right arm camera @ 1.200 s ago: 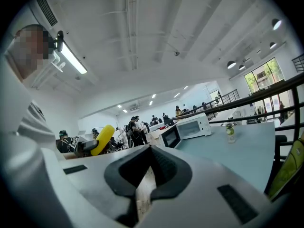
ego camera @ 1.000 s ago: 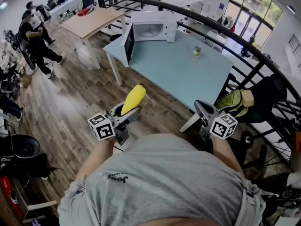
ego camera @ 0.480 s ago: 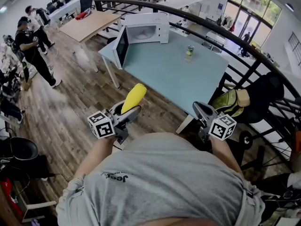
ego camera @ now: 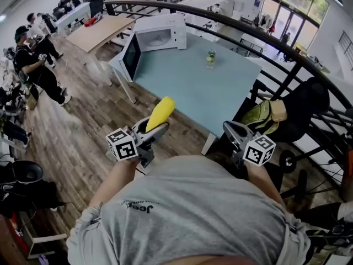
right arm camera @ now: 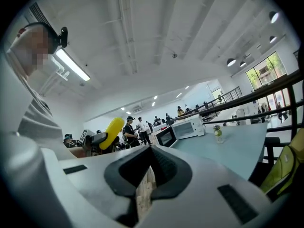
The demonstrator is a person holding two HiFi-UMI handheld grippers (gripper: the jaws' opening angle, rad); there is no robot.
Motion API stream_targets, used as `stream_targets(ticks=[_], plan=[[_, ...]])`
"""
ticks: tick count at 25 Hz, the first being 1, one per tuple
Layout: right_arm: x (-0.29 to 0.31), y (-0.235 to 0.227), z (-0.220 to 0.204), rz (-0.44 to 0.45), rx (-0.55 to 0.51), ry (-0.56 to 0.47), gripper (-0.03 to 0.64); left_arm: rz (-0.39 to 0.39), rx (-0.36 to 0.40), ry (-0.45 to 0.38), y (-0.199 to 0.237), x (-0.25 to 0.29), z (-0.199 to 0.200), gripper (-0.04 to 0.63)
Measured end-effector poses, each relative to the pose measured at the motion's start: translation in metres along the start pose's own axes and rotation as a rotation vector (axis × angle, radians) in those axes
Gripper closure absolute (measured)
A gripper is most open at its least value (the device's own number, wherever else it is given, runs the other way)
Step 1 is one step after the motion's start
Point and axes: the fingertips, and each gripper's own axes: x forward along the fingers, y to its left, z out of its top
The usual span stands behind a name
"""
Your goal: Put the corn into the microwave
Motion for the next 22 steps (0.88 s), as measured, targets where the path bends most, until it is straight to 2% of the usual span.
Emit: stream_targets(ticks=[11, 15, 22], plan=[[0.011, -0.025, -0.006, 0.050, 0.034, 0.017, 0.600, 0.048, -0.019, 0.007, 0.008, 0.015, -0.007, 0.350], [0.039, -0.033, -0.005, 0.043, 0.031, 0.036, 0.600, 0.055, -0.033, -0.005, 0.037, 0.009, 0.000, 0.350], [0.121, -0.040, 0.014, -0.018, 0.001, 0.023, 0.599, -0.012, -0.034, -0.011, 0.118, -0.008, 0.035, 0.350]])
